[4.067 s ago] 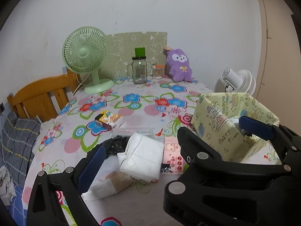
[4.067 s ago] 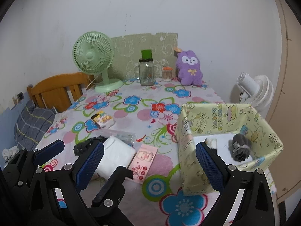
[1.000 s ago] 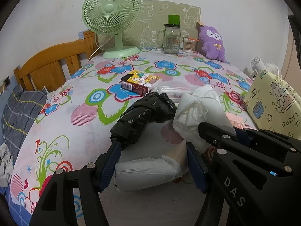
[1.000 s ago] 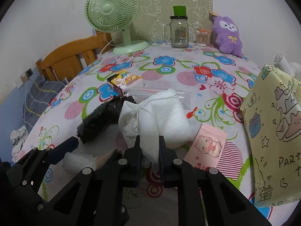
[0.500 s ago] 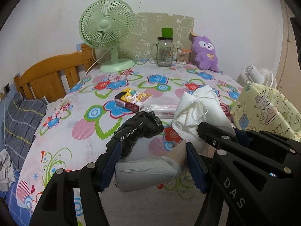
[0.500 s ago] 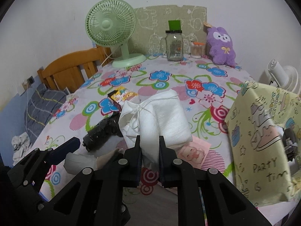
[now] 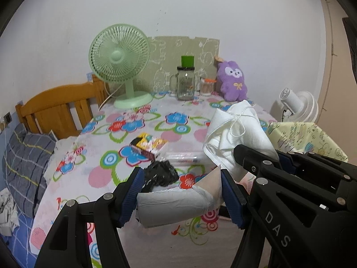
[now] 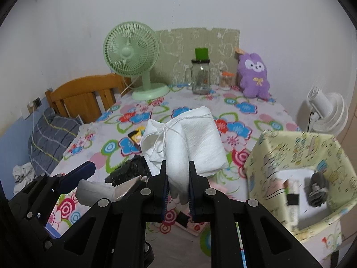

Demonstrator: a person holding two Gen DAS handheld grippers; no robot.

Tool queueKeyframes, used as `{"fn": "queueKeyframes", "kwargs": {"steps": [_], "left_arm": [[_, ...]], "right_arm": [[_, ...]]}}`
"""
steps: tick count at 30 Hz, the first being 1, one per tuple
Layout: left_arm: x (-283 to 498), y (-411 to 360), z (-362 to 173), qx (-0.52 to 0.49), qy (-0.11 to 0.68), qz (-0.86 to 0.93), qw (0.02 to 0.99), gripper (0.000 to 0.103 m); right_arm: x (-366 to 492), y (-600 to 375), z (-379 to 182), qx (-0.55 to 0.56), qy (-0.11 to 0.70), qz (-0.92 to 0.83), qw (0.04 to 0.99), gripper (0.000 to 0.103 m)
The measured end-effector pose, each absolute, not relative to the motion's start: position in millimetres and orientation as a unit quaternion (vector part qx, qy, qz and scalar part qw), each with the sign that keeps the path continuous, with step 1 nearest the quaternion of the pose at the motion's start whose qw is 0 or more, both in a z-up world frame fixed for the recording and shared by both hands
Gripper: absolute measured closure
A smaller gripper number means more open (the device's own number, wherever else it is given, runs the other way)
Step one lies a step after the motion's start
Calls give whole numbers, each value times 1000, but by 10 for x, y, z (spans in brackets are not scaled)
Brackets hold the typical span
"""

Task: Organize soft objects
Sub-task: 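Lift the white cloth bundle with the right tool toward the paper box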

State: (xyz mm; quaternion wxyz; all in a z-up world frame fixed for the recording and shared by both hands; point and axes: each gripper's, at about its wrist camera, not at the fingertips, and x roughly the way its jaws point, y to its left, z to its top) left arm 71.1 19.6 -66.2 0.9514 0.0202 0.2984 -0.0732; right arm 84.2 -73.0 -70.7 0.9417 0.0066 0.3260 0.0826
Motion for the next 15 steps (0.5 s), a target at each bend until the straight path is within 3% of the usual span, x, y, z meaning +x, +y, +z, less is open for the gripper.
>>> {"fn": "queueKeyframes", "kwargs": {"steps": [15], "left_arm": [[669, 13, -325, 29, 275, -84, 957, 33]], "right_arm": [[741, -913, -324, 8, 303, 73, 950, 86]]}}
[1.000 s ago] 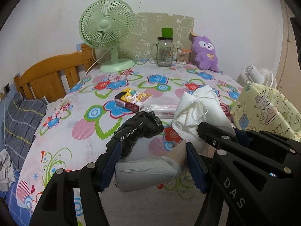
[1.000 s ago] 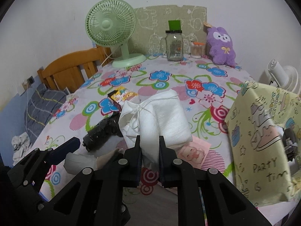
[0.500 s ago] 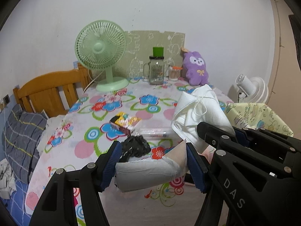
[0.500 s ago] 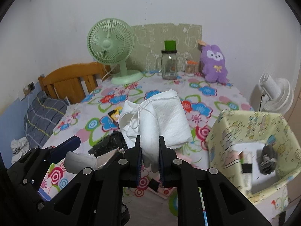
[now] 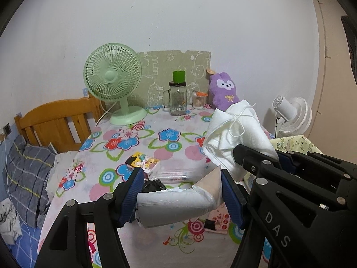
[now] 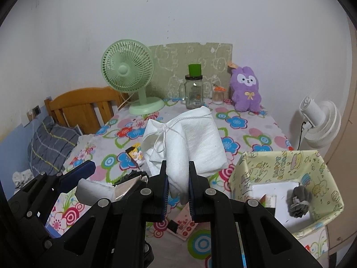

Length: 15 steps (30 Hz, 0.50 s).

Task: Organize soft objects
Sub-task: 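Lift the white cloth bundle with the right tool toward the paper box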

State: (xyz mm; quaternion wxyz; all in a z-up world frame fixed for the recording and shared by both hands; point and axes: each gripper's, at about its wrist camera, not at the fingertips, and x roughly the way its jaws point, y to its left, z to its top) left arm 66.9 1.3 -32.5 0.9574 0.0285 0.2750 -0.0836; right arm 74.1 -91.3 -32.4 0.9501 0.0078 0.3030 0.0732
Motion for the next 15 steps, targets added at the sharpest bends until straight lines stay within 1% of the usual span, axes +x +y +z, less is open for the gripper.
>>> {"fn": "queueKeyframes", "kwargs": {"steps": [15], "left_arm": [[744, -353, -218, 33, 270, -100, 957, 33]], "right_arm": [[800, -1251, -183, 15, 300, 64, 952, 86]]}}
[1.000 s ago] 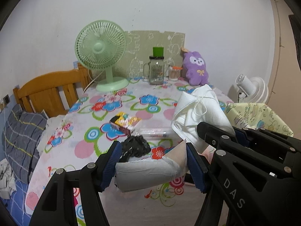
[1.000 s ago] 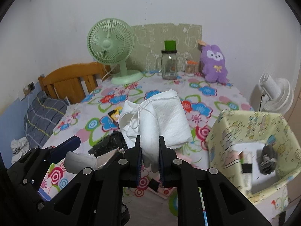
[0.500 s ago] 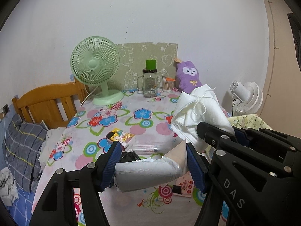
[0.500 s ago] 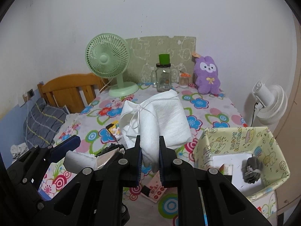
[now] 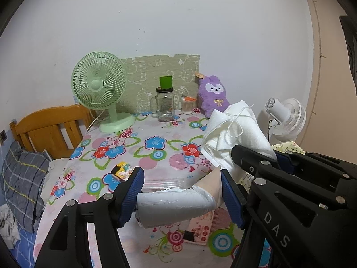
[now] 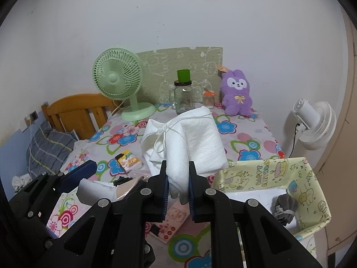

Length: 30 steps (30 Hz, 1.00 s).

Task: Organize soft objects
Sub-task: 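Lift the white cloth bundle with the right tool toward the paper box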

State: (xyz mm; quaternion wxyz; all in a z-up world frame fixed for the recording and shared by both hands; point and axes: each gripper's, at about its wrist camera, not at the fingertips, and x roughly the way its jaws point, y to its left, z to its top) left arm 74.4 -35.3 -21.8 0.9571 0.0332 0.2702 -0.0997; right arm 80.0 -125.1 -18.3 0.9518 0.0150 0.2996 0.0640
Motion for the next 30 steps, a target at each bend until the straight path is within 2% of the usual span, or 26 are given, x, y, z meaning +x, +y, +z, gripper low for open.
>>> {"fn": "queueKeyframes", "kwargs": {"steps": [30], "left_arm": [[897, -1248, -257, 52, 273, -161, 947, 33]], "right_arm": [[834, -2192, -207, 31, 296, 18, 954, 86]]}}
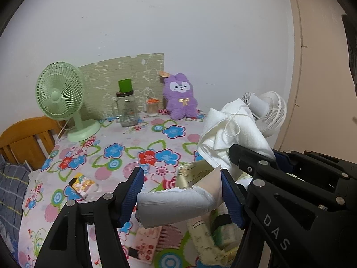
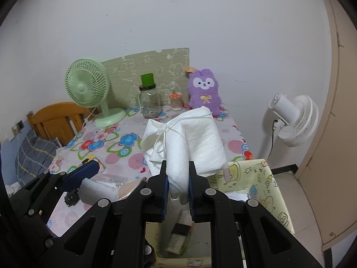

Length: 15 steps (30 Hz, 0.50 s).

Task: Organize soft objects
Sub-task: 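Lift the white cloth bundle with the right tool toward the paper box, then release the white cloth bundle into the paper box while the left tool drops the white roll in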

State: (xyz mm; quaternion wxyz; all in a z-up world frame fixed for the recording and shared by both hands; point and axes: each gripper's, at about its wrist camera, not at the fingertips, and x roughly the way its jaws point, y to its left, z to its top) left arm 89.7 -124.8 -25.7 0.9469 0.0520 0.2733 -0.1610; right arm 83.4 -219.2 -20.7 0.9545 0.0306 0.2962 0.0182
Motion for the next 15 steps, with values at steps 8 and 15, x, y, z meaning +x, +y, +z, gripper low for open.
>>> {"fn": "queueKeyframes", "kwargs": {"steps": [8, 15], "left_arm": [[932, -1523, -294, 60, 277, -182, 942, 33], [970, -1727, -364, 70, 285, -199, 935, 33]], "right_arm": [[823, -2433, -250, 40, 299, 2, 954, 86], [826, -2642, -333, 48, 306, -16, 951, 86]]}}
